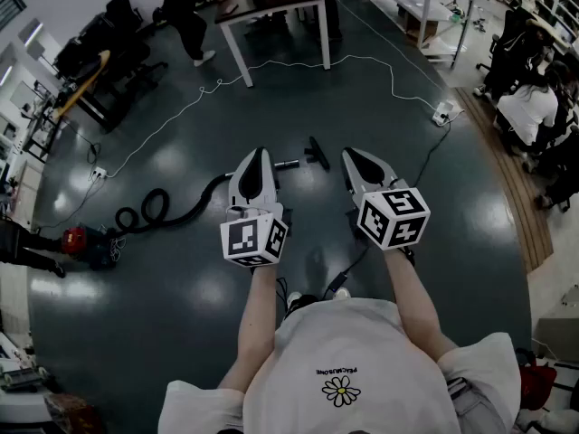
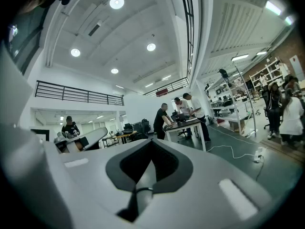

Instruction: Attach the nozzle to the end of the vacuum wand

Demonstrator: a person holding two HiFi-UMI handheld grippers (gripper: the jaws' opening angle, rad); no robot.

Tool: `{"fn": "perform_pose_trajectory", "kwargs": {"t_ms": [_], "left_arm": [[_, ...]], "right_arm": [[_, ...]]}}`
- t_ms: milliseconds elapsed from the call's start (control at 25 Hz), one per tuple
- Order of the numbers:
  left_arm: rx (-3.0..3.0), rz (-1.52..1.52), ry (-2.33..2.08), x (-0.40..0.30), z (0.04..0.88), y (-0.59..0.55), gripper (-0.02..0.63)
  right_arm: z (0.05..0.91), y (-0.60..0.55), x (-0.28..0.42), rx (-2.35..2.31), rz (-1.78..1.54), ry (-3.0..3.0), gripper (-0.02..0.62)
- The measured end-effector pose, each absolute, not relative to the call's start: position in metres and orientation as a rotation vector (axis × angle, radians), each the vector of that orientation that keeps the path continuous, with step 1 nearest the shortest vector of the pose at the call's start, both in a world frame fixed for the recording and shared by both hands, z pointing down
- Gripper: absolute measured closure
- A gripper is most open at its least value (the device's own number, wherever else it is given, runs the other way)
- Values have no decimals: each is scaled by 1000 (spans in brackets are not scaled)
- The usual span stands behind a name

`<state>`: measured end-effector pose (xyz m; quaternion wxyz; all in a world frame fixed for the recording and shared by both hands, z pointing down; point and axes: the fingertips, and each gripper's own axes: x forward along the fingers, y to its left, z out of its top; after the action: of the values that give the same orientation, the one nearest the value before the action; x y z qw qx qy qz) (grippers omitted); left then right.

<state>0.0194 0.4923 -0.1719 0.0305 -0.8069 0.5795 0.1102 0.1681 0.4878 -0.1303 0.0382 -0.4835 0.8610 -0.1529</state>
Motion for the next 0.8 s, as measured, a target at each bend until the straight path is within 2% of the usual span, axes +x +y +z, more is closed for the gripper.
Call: {"fn": "perform_pose_trajectory", "kwargs": {"t_ms": [480, 800], "left_arm": [[-2491, 294, 1764, 30, -169, 491, 606], [-2468, 239, 1818, 4, -159, 477, 606]], "right_arm": [[-126, 486, 174, -1449, -467, 2651, 589], [-104, 472, 164, -1391, -539, 2675, 589]]}}
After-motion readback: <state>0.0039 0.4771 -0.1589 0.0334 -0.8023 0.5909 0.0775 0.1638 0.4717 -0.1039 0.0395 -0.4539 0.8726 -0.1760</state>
